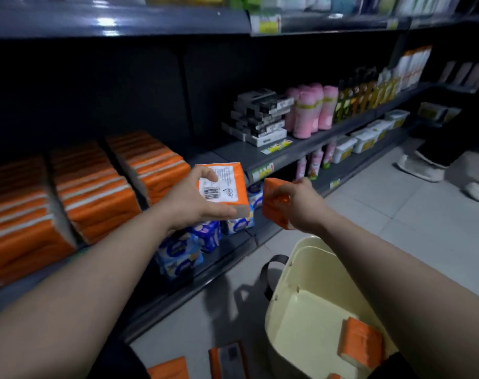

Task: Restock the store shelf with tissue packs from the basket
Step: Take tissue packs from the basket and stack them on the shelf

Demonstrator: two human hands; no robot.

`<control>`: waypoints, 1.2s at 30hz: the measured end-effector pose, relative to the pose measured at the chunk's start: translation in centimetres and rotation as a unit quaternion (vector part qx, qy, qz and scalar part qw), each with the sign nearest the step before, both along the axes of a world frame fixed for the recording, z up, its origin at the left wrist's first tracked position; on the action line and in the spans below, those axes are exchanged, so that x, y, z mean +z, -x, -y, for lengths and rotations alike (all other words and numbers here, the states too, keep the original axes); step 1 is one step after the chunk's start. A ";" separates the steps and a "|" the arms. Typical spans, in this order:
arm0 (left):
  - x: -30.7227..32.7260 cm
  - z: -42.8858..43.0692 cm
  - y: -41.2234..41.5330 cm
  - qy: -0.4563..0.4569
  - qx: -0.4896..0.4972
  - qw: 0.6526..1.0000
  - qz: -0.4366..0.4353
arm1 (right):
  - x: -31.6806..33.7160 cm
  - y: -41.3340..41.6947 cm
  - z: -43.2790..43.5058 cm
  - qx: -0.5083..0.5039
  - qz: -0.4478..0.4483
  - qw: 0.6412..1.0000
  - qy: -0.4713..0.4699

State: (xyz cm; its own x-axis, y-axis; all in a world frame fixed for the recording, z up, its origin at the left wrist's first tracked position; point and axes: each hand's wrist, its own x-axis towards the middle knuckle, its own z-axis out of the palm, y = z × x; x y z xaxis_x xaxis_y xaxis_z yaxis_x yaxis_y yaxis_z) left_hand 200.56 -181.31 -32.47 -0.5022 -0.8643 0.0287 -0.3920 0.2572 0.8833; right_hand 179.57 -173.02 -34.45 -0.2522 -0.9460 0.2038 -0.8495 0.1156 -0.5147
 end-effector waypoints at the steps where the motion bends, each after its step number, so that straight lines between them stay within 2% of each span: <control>1: 0.4 0.1 -0.6 -0.015 -0.001 1.000 -0.018 | 0.4 -0.6 0.5 0.015 -0.007 1.000 0.003; 5: 1.5 0.2 -2.7 -0.106 -0.001 0.991 -0.084 | 1.6 -2.5 2.7 0.026 0.017 1.000 0.001; 7: 2.2 0.0 -3.5 -0.191 -0.021 0.971 -0.144 | 1.7 -3.1 3.9 0.029 0.028 0.999 -0.003; 9: 2.4 0.1 -4.1 -0.234 -0.049 0.956 -0.168 | 1.8 -3.8 4.9 0.046 0.027 0.999 -0.003; 17: 0.2 2.0 -4.8 -0.253 -0.093 0.959 -0.086 | 1.6 -5.9 6.6 0.129 -0.147 0.980 0.034; 21: -0.9 3.2 -4.9 -0.148 -0.074 0.985 0.051 | 0.9 -4.9 6.6 0.067 -0.262 0.963 0.015; 25: -0.8 2.6 -3.1 -0.037 -0.050 0.990 0.129 | 0.7 -4.8 6.6 0.007 -0.320 0.947 0.017; 27: -1.1 2.0 -1.9 0.071 -0.036 0.979 0.187 | 0.7 -5.3 6.7 -0.002 -0.332 0.943 0.018; 29: -1.7 1.9 -1.3 0.185 -0.016 0.953 0.238 | 0.6 -5.9 7.0 0.013 -0.328 0.945 0.014; 31: -2.0 2.3 -1.6 0.215 0.006 0.946 0.241 | 0.6 -6.3 7.2 0.023 -0.304 0.952 0.018; 36: -0.5 5.0 -3.3 0.249 0.099 0.946 0.181 | 0.5 -5.1 7.8 -0.021 -0.225 0.974 0.033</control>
